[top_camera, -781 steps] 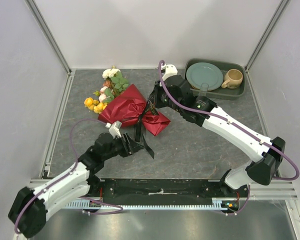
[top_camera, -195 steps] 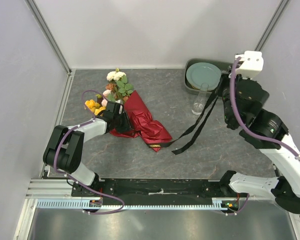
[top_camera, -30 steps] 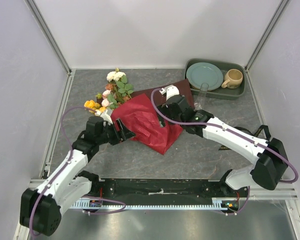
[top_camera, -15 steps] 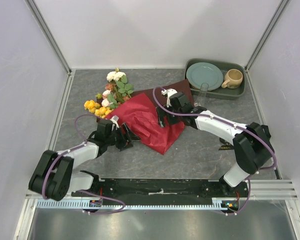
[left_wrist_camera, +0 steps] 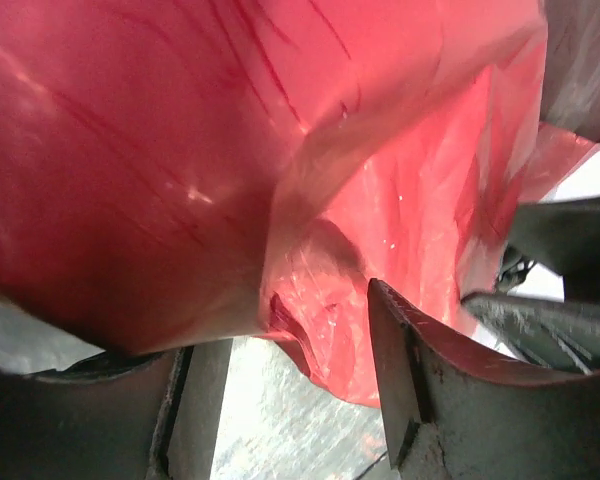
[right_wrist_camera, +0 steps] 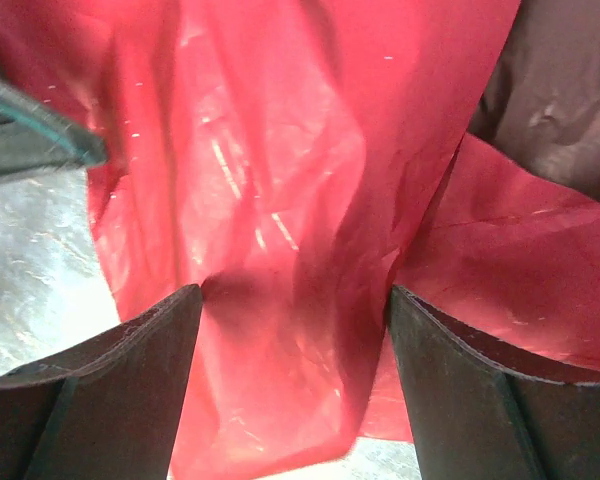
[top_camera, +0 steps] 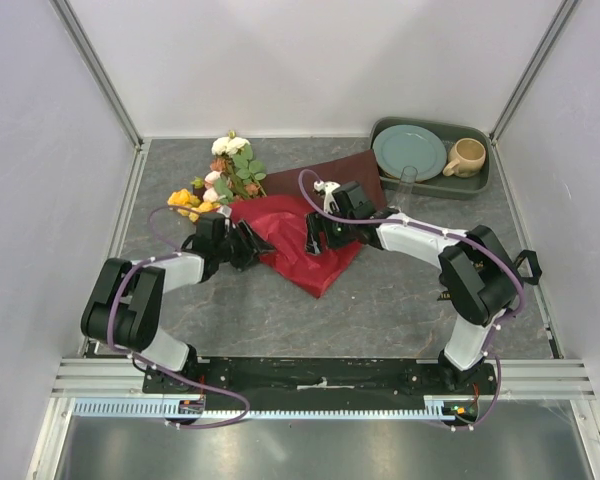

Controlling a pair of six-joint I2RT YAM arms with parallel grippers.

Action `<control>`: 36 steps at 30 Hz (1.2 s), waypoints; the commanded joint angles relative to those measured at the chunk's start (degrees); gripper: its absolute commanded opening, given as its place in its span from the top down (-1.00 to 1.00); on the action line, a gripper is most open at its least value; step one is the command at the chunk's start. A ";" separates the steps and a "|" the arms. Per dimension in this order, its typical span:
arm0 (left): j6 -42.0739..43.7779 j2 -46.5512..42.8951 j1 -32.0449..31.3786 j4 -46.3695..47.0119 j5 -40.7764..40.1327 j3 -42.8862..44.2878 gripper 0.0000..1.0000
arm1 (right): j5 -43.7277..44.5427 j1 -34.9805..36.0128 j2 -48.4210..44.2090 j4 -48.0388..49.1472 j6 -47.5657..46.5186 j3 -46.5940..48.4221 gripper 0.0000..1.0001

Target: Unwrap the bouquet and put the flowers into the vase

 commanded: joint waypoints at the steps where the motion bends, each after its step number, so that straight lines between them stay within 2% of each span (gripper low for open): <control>1: 5.88 1.83 1.84 -1.92 -1.45 5.38 -0.22 | -6.01 -0.02 0.81 4.00 1.74 4.50 -0.68; 5: 6.42 -1.93 1.85 -4.29 -1.89 4.60 -0.26 | -5.15 -0.02 0.91 3.66 1.48 4.95 -0.84; 8: 7.65 -9.65 1.85 -9.47 -1.71 2.76 -0.40 | -2.33 -0.37 -1.55 3.12 1.03 2.32 -0.96; 10: 8.61 -18.00 2.02 -14.80 -1.89 0.91 -0.50 | -2.67 -0.72 -4.01 3.30 1.30 0.82 -0.97; 16: 11.25 -39.26 2.37 -28.71 -1.10 1.60 -0.62 | -5.66 -0.90 -4.73 3.91 0.33 -2.09 -0.96; 20: 13.53 -46.75 2.37 -39.42 -2.06 7.48 -0.63 | -9.09 0.50 -3.76 3.56 0.07 -0.94 -0.76; 24: 15.82 -48.96 2.37 -45.93 -5.57 17.57 -0.63 | -10.23 4.01 -7.00 4.44 3.21 -0.94 -0.64; 30: 16.70 -48.97 2.37 -49.38 -6.90 28.83 -0.61 | -7.95 16.83 -8.42 8.74 10.43 0.46 -0.64; 34: 15.91 -48.09 2.37 -49.39 -5.76 32.19 -0.59 | -6.37 26.40 -6.05 14.70 16.92 0.82 -0.71; 36: 15.91 -48.09 2.37 -49.39 -5.41 32.46 -0.58 | -6.28 28.44 -4.29 17.26 18.69 0.38 -0.75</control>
